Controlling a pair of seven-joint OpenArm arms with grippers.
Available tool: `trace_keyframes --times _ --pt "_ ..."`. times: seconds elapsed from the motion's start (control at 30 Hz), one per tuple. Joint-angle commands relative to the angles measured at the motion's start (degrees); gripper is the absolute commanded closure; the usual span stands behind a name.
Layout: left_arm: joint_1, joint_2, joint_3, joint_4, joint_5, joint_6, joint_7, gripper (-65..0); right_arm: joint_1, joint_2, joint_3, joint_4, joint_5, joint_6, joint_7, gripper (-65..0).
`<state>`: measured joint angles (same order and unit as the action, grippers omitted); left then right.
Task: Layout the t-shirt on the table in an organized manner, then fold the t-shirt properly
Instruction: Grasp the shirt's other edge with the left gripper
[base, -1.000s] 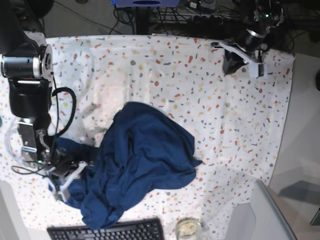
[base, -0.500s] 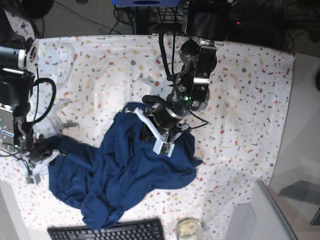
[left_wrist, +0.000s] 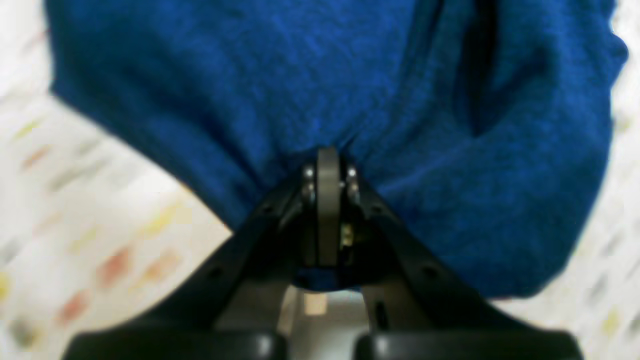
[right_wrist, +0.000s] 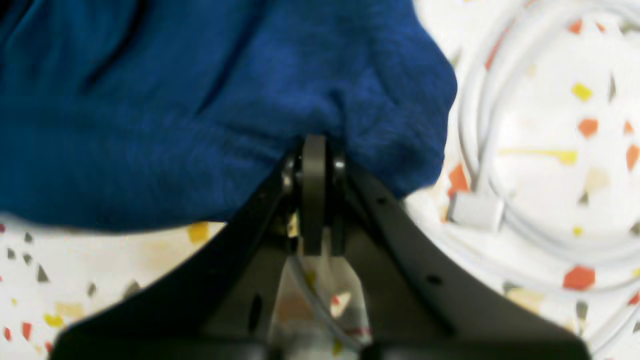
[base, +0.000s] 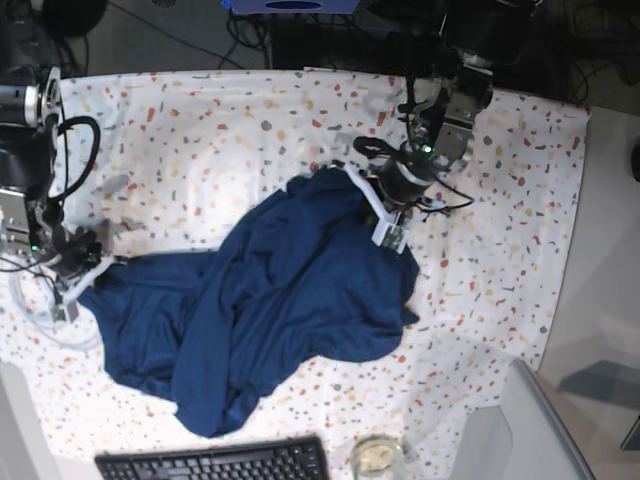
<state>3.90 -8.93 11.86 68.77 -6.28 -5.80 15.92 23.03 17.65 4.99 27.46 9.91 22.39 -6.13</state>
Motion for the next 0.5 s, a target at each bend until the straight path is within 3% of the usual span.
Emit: trace_keyframes --times 0.0,0.17,0.37,0.47 --pt "1.15 -2.1 -0.3 0.55 1.4 1.63 5.04 0.0 -0.92 1.12 0.06 0.19 -1.25 -0.63 -2.7 -0.8" --pt "4.14 -6.24 -1.44 5.21 1.32 1.63 5.31 0.0 -12.52 1.12 0.59 14.08 -1.08 -0.55 -7.89 -0.6" --pt "7.75 -6.59 -11.73 9.78 1.4 1.19 5.4 0.0 -30.28 0.59 0.76 44.49 -0.99 -0.9 -16.07 -0.6" --pt "9.68 -6.68 -14.01 12.33 1.4 1.19 5.22 0.0 -36.7 -0.2 0.85 57.5 -0.81 -5.03 -18.97 -0.6"
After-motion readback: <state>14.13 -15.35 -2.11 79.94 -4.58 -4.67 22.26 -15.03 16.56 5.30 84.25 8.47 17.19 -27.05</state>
